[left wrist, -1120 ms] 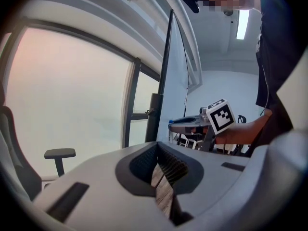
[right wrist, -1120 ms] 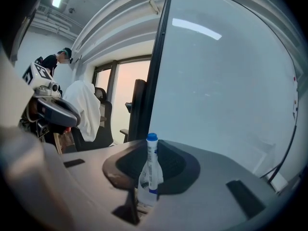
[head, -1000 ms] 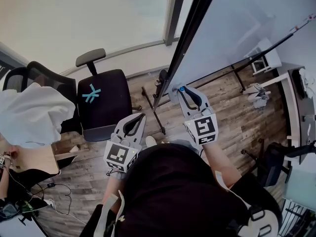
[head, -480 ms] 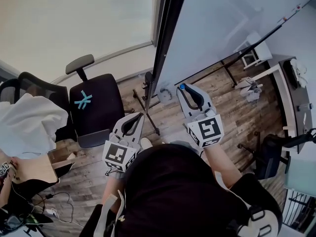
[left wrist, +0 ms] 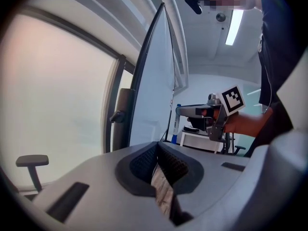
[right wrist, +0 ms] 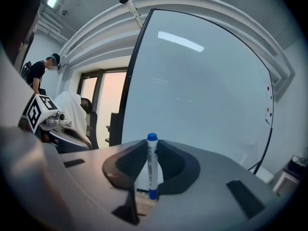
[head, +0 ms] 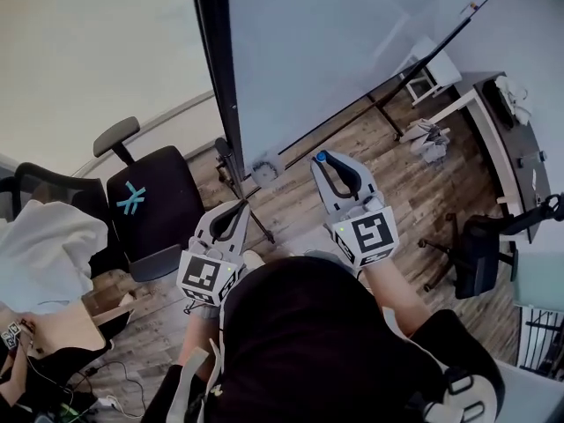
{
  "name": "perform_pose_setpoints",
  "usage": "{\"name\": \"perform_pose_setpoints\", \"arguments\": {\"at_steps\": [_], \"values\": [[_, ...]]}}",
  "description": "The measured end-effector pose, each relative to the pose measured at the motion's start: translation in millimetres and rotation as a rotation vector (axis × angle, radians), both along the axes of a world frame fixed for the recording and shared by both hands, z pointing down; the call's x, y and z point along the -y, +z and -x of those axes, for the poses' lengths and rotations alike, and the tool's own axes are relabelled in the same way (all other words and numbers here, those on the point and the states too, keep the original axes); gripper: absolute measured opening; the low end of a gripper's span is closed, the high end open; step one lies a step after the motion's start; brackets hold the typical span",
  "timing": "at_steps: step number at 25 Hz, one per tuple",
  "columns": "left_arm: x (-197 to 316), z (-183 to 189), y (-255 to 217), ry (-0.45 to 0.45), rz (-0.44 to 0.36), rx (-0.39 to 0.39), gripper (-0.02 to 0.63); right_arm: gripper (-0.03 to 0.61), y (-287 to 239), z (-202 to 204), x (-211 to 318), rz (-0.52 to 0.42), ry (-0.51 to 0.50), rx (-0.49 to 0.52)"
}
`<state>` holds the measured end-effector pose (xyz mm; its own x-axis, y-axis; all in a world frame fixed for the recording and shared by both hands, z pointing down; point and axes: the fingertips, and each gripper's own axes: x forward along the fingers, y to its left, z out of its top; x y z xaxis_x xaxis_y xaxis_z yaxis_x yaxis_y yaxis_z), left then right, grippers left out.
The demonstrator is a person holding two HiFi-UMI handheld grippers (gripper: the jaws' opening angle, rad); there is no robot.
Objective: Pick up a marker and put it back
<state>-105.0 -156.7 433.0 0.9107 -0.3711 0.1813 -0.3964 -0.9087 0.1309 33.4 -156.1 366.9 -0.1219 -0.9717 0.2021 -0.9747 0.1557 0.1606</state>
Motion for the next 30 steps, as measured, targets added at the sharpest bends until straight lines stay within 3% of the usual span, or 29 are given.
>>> {"name": "perform_pose_setpoints", "arguments": {"at_steps": [18,30], "values": [[-37.5,-111.8,-4.7,0.177,-0.009,0.011,0.008,0.078,6.2,-112.7,-85.9,0.025,0.207,0.019],[-66.5,-171.4,-8.0,0.244,-0.024,0.019,0.008,0.078,19.4,-166.0,-137.7,0.031,0.282,0.044]]}}
